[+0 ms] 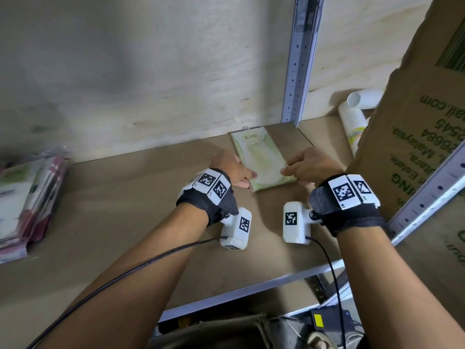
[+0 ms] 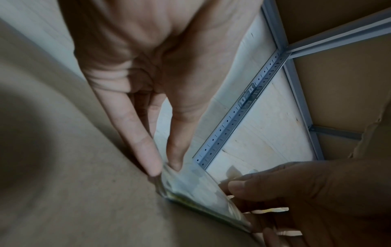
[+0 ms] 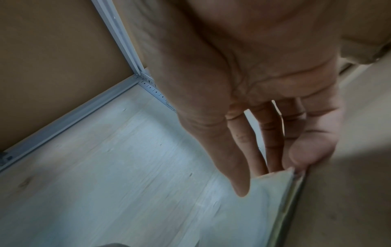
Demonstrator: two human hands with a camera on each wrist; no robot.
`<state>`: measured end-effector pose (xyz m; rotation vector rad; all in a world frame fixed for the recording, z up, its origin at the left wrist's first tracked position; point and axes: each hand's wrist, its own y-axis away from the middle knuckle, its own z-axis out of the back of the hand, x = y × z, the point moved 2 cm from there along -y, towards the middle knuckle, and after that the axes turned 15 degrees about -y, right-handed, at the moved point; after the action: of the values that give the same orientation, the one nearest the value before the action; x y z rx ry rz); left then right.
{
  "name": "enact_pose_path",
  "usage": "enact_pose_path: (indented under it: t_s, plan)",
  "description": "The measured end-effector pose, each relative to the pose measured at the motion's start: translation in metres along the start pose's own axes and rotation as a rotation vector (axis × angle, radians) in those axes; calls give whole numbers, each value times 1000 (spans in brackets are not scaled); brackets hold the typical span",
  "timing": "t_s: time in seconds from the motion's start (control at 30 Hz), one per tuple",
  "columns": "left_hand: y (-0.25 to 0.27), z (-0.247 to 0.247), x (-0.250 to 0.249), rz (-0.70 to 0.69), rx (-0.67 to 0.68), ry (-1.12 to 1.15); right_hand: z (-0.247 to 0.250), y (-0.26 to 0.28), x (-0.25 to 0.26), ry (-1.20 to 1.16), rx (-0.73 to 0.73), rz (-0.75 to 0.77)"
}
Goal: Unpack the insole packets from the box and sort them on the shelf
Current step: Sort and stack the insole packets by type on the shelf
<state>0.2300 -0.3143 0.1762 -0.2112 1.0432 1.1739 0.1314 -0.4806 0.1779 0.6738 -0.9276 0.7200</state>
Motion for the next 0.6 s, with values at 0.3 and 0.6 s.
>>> enact_pose_path:
  t_s: [0.3,0.6]
  plan:
    - [14,36,11,-60,-145,-129,0,14,15,34,-95,113]
    - [117,154,116,-97,-349,34,-51,72,57,-66,209,318]
